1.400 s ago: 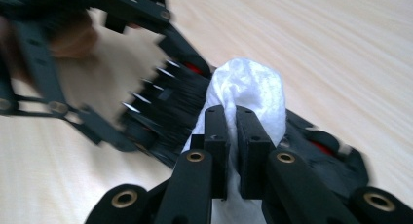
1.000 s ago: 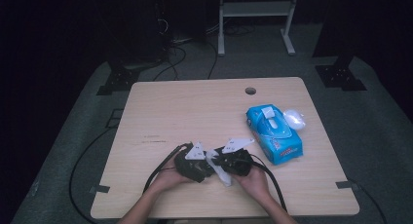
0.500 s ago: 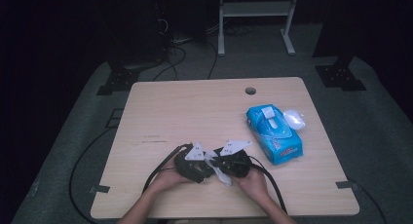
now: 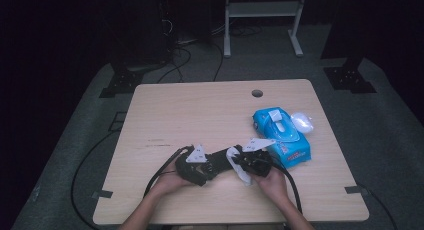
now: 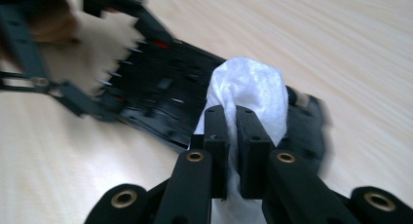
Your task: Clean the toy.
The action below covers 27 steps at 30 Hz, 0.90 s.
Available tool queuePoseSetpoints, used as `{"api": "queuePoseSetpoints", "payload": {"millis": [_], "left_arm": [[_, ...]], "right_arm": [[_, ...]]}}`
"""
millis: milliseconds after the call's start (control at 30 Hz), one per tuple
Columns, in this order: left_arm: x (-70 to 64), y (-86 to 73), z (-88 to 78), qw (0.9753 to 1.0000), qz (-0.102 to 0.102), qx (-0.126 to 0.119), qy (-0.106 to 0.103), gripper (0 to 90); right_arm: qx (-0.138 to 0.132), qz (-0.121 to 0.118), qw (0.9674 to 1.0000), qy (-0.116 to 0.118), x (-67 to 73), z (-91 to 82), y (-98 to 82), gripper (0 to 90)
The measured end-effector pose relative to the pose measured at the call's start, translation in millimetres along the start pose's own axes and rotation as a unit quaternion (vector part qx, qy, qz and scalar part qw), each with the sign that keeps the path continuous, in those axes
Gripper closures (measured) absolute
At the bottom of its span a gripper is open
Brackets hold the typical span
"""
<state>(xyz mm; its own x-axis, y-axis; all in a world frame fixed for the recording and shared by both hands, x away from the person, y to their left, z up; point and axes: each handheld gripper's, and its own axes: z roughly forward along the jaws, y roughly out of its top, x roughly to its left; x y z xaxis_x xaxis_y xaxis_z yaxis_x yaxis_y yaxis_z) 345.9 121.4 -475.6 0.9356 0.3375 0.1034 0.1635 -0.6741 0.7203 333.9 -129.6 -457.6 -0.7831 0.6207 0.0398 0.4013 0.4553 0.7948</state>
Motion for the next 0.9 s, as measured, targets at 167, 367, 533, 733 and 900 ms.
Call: {"api": "queuePoseSetpoints", "payload": {"millis": [167,367,533,733,900], "left_arm": [[-0.6,1.6,0.3,0.9999,-0.009,-0.008,0.009,23.6],[1.8,1.8,0.2,0.9998,-0.017,-0.005,0.011,21.3],[-0.6,0.9,-1.5,0.9999,-0.002,-0.005,0.009,24.2],[1.1,0.0,-1.9,0.9999,-0.001,-0.005,0.01,24.3],[0.8,0.1,-1.8,0.9999,0.003,-0.003,0.011,24.4]], "right_arm": [[0.002,0.016,0.9999,-0.002,-0.6,0.6,-0.6,83.8],[-0.001,0.024,0.9993,0.029,5.9,2.2,-1.2,83.4],[0.006,0.012,0.9997,0.019,5.6,0.7,-0.2,83.6],[0.017,0.051,0.998,-0.035,-21.1,-10.5,-10.1,83.8],[0.007,0.048,0.9986,-0.022,-17.2,-8.1,-8.2,83.7]]}}
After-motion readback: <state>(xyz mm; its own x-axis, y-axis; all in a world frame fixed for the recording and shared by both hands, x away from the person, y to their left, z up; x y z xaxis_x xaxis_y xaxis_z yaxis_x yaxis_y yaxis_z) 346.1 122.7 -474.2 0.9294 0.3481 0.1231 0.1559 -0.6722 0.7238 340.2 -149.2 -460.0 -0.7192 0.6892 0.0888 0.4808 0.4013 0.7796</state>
